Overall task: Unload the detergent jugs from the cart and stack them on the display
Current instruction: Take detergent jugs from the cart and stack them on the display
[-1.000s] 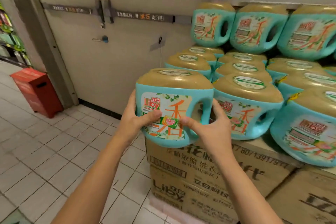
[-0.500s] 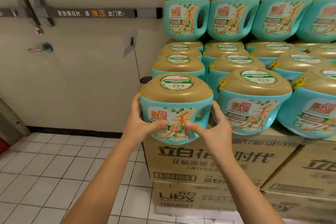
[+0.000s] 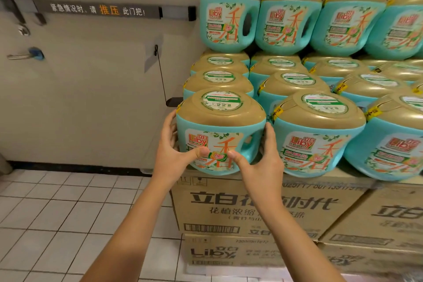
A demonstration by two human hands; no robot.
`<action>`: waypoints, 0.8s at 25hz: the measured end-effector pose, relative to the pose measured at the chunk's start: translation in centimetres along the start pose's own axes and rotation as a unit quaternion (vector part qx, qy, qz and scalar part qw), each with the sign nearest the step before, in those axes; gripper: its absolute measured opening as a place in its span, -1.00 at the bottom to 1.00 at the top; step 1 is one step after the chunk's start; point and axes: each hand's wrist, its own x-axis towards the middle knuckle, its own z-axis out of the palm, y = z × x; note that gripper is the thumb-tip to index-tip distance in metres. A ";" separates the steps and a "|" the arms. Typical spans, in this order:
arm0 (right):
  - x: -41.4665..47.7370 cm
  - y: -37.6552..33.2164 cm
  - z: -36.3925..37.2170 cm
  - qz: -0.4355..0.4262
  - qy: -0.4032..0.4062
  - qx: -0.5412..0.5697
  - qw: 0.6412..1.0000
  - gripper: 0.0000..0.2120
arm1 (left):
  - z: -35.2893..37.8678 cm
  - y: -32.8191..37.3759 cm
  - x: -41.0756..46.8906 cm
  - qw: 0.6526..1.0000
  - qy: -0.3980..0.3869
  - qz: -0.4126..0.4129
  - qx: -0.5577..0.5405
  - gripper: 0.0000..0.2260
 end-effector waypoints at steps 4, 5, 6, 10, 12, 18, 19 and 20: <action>0.0 -0.3 -0.1 -0.012 0.013 -0.082 0.996 -0.06 | 0.3 -0.2 -0.3 1.000 0.006 0.006 -0.020 -0.20; 0.1 -0.4 -0.2 -0.016 0.018 -0.100 0.995 -0.06 | 0.4 -0.2 -0.4 1.000 0.009 0.007 -0.024 -0.20; 0.1 -0.5 -0.2 -0.017 0.021 -0.108 0.994 -0.06 | 0.6 -0.3 -0.5 0.999 0.013 0.010 -0.028 -0.20; 0.3 -0.9 -0.5 -0.008 0.017 -0.107 0.994 -0.09 | 1.0 -0.1 -0.9 0.999 0.015 0.021 -0.036 -0.20; 0.2 -1.1 -0.7 -0.008 0.012 -0.108 0.994 -0.11 | 1.1 0.1 -1.1 0.999 0.015 0.014 -0.028 -0.20; -0.6 -0.9 -2.5 -0.004 0.009 -0.045 0.999 -0.49 | 0.7 1.1 -3.2 0.991 0.078 -0.005 0.106 -0.35; -1.1 -0.6 -3.0 -0.003 0.007 -0.016 1.000 -0.60 | 0.5 1.0 -4.3 0.988 0.097 0.006 0.121 -0.48; -1.7 0.0 -3.6 0.000 0.005 0.008 1.000 -0.68 | 0.4 0.7 -5.5 0.988 0.102 0.007 0.113 -0.60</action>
